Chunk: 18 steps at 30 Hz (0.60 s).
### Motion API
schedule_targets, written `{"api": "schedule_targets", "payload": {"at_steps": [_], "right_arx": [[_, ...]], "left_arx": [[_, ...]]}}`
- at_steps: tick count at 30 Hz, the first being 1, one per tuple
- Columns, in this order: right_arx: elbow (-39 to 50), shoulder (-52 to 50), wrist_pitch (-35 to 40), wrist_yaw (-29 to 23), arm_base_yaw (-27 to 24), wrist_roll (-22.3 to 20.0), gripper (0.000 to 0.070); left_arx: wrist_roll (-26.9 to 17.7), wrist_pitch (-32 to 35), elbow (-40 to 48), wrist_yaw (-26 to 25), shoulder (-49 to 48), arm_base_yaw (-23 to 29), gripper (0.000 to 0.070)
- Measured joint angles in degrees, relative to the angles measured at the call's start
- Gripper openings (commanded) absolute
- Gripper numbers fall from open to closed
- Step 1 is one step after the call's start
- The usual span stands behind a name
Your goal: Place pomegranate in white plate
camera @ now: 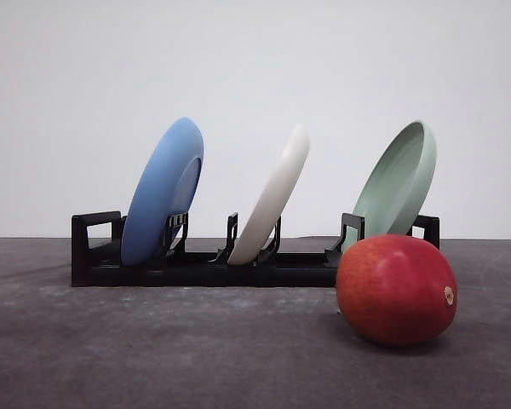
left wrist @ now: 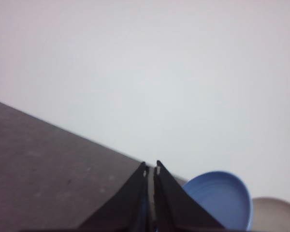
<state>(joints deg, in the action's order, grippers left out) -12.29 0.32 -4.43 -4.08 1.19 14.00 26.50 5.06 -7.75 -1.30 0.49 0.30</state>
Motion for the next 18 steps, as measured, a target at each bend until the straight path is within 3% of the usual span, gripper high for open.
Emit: {"api": "schedule_targets", "payload": {"at_steps": [4, 10, 18], "right_arx": [[-8.56, 2.42, -12.23, 1.82, -0.02, 0.00, 0.0033], [-17.11, 9.24, -26.78, 8.42, 0.00, -0.35, 0.0033], [-18.62, 18.56, -30.91, 17.40, 0.00, -6.21, 0.0033]], "left_arx": [[-2.47, -13.53, -9.27, 0.00, 2.62, 0.02, 0.0000], [-4.96, -33.63, -20.99, -0.32, 9.92, 0.00, 0.0000], [-12.70, -46.49, -30.53, -9.77, 22.49, 0.00, 0.0000]]}}
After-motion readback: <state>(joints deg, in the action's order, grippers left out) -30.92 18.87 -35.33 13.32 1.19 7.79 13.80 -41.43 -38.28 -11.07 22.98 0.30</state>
